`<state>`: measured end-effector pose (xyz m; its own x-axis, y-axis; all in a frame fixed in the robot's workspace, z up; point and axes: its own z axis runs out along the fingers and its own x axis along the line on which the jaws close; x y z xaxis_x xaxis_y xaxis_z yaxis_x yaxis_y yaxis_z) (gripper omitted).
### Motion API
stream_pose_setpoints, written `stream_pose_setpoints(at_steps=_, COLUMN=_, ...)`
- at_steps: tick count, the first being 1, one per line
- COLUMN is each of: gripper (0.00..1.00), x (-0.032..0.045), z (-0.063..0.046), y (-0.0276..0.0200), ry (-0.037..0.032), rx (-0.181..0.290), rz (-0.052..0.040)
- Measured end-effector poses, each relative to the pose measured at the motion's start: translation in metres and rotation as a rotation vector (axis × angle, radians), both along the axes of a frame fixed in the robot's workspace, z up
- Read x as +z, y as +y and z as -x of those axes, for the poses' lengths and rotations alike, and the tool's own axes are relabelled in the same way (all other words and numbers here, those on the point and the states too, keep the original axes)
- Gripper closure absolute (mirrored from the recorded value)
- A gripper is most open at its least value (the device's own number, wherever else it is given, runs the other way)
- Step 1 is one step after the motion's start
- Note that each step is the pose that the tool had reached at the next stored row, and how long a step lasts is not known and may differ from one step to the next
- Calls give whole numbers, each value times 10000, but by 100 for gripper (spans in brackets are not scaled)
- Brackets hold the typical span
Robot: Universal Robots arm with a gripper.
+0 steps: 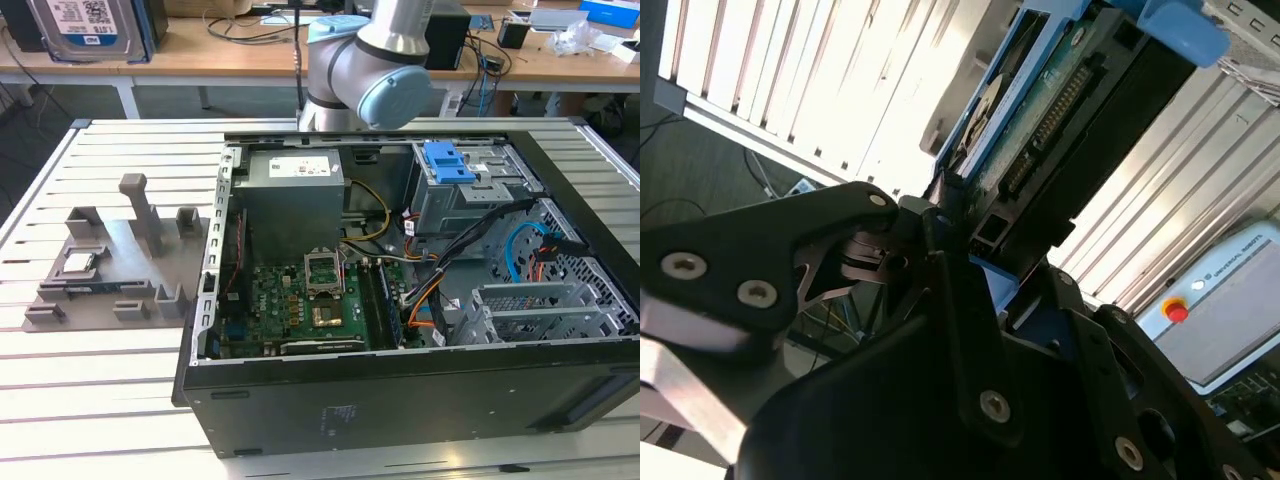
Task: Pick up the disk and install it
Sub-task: 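Pick up the disk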
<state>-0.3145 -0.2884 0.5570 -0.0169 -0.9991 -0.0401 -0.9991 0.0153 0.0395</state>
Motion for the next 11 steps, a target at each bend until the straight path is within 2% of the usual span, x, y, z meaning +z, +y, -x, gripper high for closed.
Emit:
stream_pose_setpoints(at_steps=3, gripper=63, x=0, z=-153, y=0, ry=11, rx=0, rz=0)
stream_pose_setpoints(at_steps=4, gripper=63, x=0, z=-234, y=0, ry=15, rx=1, rz=0)
stream_pose_setpoints(at_steps=6, gripper=63, x=1, z=-306, y=0, ry=21, rx=-1, rz=1)
stream_pose_setpoints(at_steps=11, gripper=63, x=0, z=-619, y=0, ry=44, rx=-1, rz=1)
